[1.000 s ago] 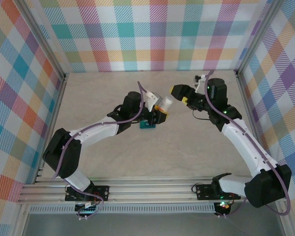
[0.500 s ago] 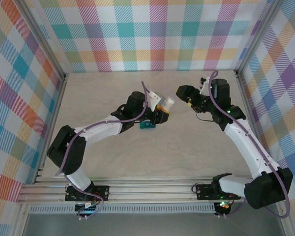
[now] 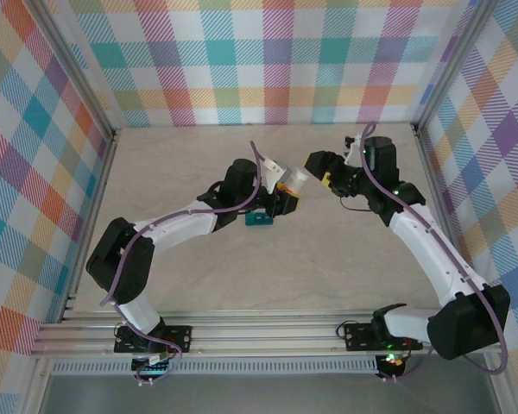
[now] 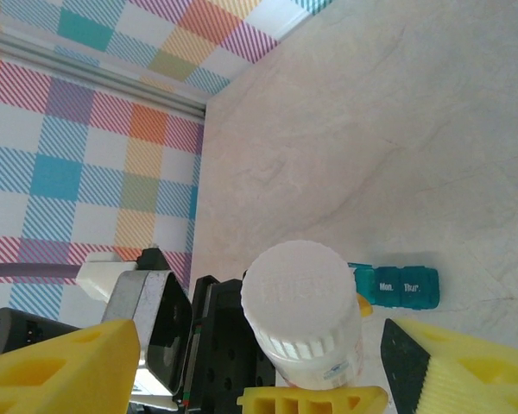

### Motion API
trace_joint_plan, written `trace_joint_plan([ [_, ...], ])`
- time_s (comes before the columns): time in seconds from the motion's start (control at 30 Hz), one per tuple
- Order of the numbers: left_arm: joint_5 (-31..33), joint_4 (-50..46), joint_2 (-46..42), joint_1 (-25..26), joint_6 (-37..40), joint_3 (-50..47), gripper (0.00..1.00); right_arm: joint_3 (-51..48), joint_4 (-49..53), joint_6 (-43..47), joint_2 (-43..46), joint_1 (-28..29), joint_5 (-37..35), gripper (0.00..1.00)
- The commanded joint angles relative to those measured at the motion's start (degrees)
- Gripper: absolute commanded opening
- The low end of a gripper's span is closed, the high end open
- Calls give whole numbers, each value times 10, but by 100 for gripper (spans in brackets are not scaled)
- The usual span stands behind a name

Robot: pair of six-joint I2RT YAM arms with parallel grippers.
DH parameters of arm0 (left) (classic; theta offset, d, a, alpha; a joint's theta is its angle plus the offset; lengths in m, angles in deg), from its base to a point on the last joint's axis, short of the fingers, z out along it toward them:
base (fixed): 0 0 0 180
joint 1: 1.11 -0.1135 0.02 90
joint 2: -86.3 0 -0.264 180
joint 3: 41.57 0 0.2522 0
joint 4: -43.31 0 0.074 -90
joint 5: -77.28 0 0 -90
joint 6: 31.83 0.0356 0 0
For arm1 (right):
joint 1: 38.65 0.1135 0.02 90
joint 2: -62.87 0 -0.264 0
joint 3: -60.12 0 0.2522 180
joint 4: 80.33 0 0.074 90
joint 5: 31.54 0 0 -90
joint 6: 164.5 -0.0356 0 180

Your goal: Sort the pills into containers

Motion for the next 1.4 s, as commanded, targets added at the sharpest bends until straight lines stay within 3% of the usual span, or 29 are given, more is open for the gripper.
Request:
trace_joint_plan([
  [0.0, -14, 13, 2, 8, 3, 22, 0, -1, -15, -1, -16, 15, -3, 74],
  [0.6, -17, 0, -27, 8, 4, 13, 0, 6, -30, 9, -61, 33, -12, 59],
  [0.87, -18, -6, -41, 7, 4, 5, 0, 1, -51, 33, -63, 33, -4, 44],
  [0.97, -21, -6, -45, 8, 0, 3, 0, -11, -83, 66, -57, 29, 29, 42],
  [1.2, -41, 24, -46, 7, -27, -3, 0, -90, -268, 111, -27, -11, 215, 44],
  [1.37, -51, 36, -49, 8, -39, -6, 0, -102, -282, 128, -7, -28, 269, 50],
])
